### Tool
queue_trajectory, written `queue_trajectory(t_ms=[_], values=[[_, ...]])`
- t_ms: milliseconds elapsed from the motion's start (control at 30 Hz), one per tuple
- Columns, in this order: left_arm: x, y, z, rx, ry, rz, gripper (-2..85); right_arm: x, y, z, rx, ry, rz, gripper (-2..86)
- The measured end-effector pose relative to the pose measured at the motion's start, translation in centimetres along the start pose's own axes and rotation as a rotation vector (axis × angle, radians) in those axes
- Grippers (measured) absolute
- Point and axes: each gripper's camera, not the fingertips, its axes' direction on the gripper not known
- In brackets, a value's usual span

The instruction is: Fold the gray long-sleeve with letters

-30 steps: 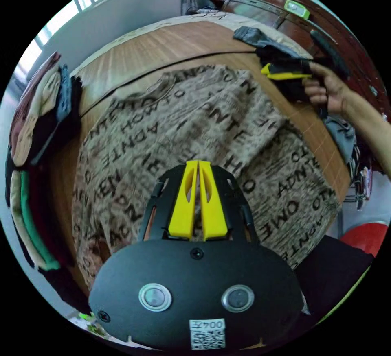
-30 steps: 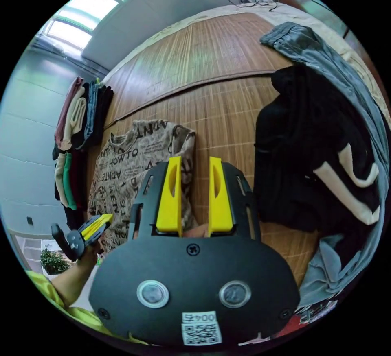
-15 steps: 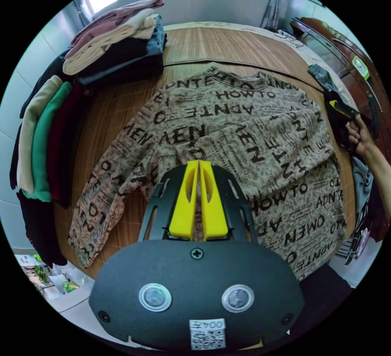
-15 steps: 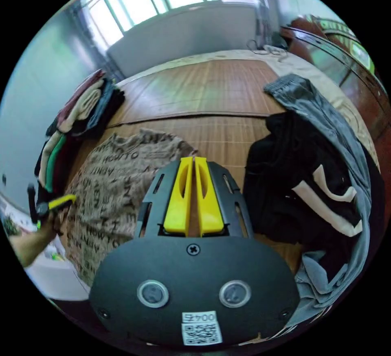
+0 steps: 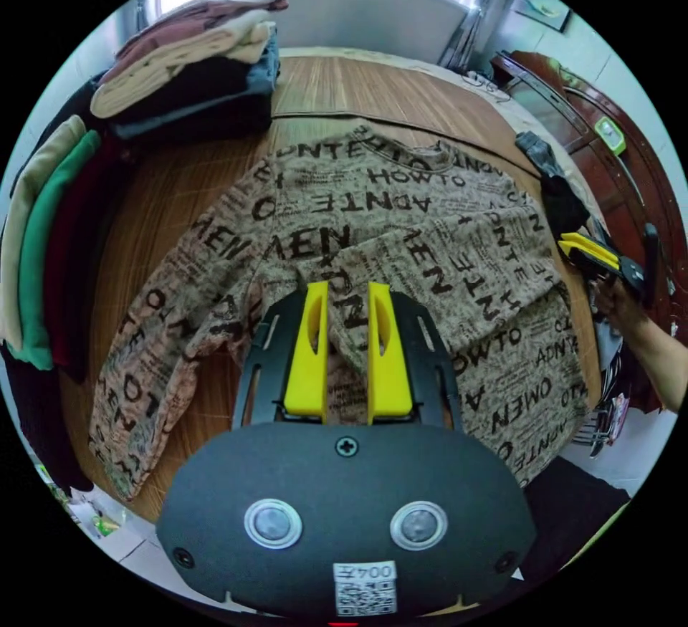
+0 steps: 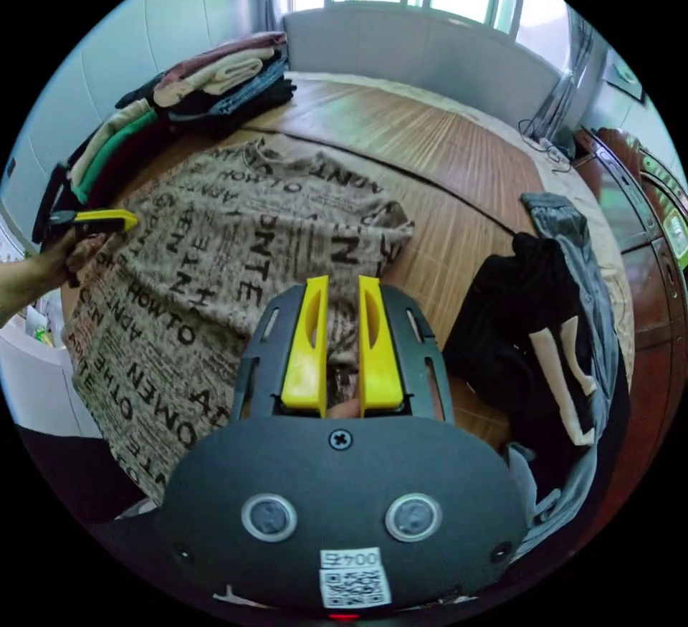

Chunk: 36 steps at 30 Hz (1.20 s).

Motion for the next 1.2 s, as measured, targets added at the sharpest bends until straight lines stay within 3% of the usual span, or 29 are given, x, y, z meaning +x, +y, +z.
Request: queue_trajectory(t_ms=[67,233,400,533,633,833,1033,1200], values=[[-2.1,1.4,-1.5,-0.011,0.012,-0.056,6.7,-0.9,-0.7,5.1,-0.289,0.022,-0.023,4.6],[-11.3,8.9,-8.9,0.053,0.009,-0.386,4.1,-4.2,-3.7,0.8,-0.164,0.110,-0.035,-0.1],[-22.3,20.3,-14.4,0.131,0.006,-0.866,5.1,-11.0,-2.5,1.1,-0.365,-0.009,-0.137,-0.7],[-30.7,29.1,-16.8,0.324,0.171,-1.243,9.0,-15.9,-0.3,4.4,-0.526,-0.055,-0.189,-0.7],[-34.6,32.4,-16.7,0.399,0.292,-1.377,12.0,-17.3,0.1,6.5,-0.586,-0.077,-0.157,-0.6],[-37.6,36.4,-16.4,0.463,0.421,-1.503,12.4,-17.5,-0.4,7.8,-0.601,-0.051,-0.158,-0.5],[-38.0,37.9,-16.3,0.488,0.453,-1.476,10.1,-18.9,-0.3,8.7,-0.603,0.056,-0.235,-0.5],[-37.9,37.3,-15.5,0.489,0.482,-1.418,4.5,-17.5,0.1,9.0,-0.587,0.043,-0.164,-0.6]])
